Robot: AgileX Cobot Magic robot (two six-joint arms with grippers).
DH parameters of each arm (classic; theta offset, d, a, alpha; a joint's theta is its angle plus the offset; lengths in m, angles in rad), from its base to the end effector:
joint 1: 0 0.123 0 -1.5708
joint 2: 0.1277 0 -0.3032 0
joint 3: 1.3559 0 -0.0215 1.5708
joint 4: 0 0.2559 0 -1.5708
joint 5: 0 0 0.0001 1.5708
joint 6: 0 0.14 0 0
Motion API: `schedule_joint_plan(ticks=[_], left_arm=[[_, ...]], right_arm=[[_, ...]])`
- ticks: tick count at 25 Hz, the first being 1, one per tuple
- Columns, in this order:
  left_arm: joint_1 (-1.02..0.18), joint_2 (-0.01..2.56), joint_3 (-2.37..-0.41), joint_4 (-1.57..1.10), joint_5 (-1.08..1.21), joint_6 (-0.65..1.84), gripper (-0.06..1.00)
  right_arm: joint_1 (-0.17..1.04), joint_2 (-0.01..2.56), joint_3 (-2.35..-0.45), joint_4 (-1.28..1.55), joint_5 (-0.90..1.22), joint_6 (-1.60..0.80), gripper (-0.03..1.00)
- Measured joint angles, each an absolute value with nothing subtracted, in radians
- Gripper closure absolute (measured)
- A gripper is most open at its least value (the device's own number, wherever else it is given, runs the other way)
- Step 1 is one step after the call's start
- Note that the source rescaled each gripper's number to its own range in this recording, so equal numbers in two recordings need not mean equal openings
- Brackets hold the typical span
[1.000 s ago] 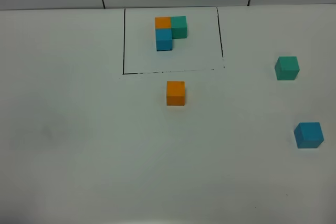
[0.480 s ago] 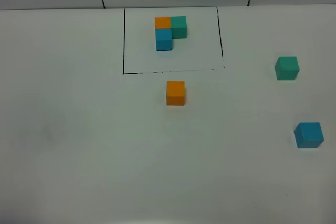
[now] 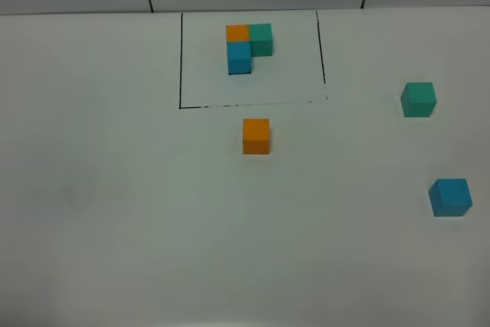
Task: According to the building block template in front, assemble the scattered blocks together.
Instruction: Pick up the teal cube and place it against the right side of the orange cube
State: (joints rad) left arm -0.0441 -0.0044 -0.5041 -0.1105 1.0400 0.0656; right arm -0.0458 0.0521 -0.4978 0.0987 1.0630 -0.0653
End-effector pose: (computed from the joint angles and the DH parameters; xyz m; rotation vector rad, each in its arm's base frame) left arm 0.0242 -0.0144 0.2620 0.1146 2.0090 -0.1179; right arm 0.0321 0.0106 0.2554 -0.0219 2.0970 0.0525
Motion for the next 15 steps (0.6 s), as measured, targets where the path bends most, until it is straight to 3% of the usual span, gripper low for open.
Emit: schedule_joint_plan(ticks=[15], left_arm=[[-0.044,-0.004,-0.504,-0.110,1.040,0.066,0.26]], right_arm=[[-0.046,0.052,-0.498,0.099,1.063,-0.065,0.24]])
